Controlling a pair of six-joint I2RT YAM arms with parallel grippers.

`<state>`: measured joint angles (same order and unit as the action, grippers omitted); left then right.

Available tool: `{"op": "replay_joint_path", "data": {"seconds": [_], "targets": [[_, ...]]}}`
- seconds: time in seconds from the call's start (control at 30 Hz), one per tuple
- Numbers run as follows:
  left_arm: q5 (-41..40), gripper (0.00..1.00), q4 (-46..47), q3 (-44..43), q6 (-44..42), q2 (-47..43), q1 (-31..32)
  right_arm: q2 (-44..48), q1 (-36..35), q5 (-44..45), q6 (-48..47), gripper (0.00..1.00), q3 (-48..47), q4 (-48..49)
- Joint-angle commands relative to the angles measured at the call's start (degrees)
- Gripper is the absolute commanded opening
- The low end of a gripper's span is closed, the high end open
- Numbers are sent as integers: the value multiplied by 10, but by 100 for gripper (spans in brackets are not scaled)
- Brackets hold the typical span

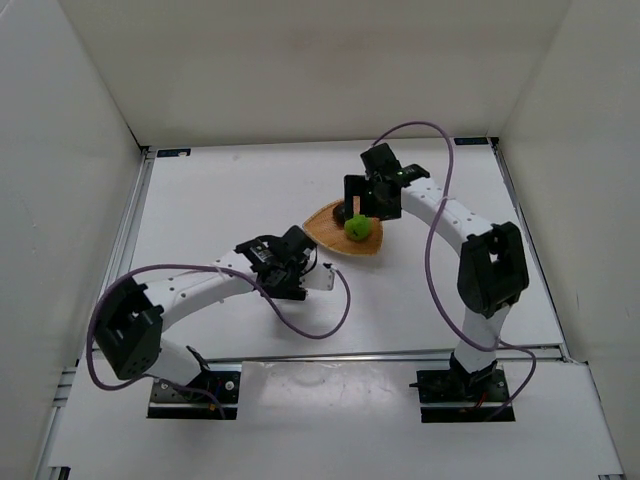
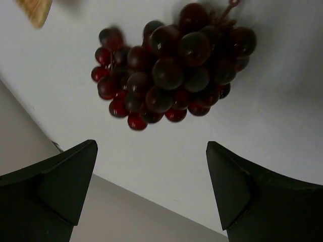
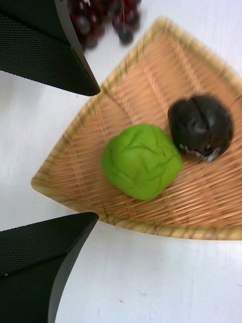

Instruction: Place and organize the fake fruits in the fruit bowl

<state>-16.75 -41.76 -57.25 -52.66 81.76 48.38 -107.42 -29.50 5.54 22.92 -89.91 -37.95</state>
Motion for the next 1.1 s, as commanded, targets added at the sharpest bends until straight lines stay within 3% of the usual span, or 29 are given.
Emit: {"op": "replay_joint_path", "data": {"seconds": [0.0,0.17,0.37,0.47,0.5,0.63,0.8,0.97,1.07], "targets": [[39,100,15,11,-129,24,16,61,1,-10,-22,100,17,19],[28,100,15,-8,-161,129,4,96,1,16,-33,100,48,19],[57,100,15,-53,-163,195,-31,117,7,27,-33,100,68,24],[71,84,-4,-108,-108,227,-47,128,7,33,-33,100,73,30],[80,66,-32,-122,-93,233,-53,134,7,39,-33,100,73,30],[115,45,-123,-175,-29,239,-66,150,7,44,-33,100,79,35],[204,43,-229,-298,60,226,-87,167,12,56,-26,100,102,35],[236,38,-215,-432,157,220,-114,200,30,72,4,100,154,53],[201,39,-150,-474,172,220,-114,215,38,97,48,100,189,53]]}}
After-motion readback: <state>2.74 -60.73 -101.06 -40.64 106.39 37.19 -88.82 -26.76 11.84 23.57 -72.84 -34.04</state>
